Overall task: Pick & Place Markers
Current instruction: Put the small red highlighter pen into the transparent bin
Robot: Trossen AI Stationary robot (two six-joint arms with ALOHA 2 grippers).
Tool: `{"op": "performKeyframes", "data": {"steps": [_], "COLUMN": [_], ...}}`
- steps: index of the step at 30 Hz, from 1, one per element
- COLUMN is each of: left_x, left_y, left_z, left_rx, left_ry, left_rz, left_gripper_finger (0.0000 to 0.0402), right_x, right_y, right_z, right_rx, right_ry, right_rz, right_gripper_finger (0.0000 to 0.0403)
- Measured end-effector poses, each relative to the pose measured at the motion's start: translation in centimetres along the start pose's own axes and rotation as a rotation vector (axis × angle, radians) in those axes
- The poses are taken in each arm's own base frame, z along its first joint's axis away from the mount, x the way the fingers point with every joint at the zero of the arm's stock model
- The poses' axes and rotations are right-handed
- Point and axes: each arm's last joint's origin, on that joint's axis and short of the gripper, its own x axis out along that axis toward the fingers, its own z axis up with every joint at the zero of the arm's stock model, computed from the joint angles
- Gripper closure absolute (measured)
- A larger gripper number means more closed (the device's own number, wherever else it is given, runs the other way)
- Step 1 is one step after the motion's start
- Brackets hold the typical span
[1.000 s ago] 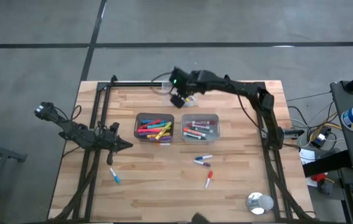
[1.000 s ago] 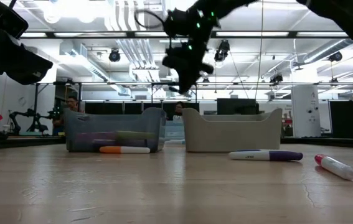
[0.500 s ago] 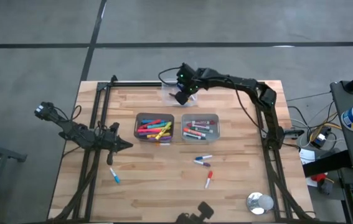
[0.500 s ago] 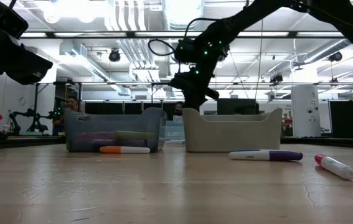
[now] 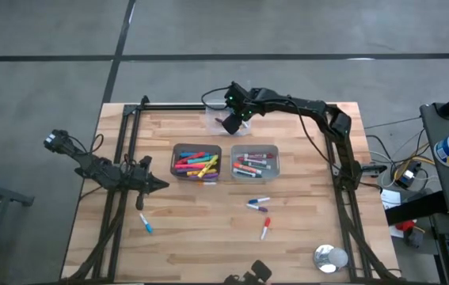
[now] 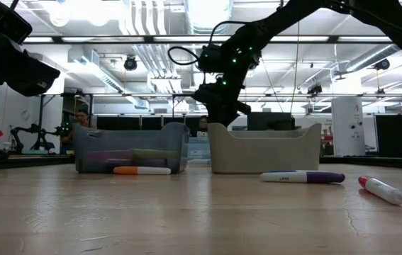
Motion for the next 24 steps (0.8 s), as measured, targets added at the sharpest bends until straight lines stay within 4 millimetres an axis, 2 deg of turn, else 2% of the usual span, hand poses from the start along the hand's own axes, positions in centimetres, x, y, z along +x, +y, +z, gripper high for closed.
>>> {"op": "performKeyframes", "data": {"steps": [5, 11, 18, 24], "left_x": [0.0, 0.0, 0.0, 0.0], "left_y": [0.0, 0.0, 0.0, 0.0], "left_z": [0.0, 0.0, 0.0, 0.0], "left_rx": [-0.005, -0.022, -0.022, -0.031], "left_ry": [-0.002, -0.002, -0.002, -0.002], "left_rz": [0.000, 0.000, -0.001, -0.006], "left_gripper_finger": [0.0401, 0.0401, 0.0401, 0.0401], "right_x": [-1.3, -5.0, -9.2, -11.2], "right_y": [1.6, 4.9, 10.6, 16.5], "right_z": [-0.1, -1.4, -5.3, -9.6], "right_rx": [-0.039, -0.149, -0.228, -0.327], "right_ry": [0.006, 0.036, 0.112, 0.141], "right_rz": [0.042, 0.127, 0.181, 0.239], "right_gripper_finger": [0.0233, 0.0239, 0.0249, 0.0256]}}
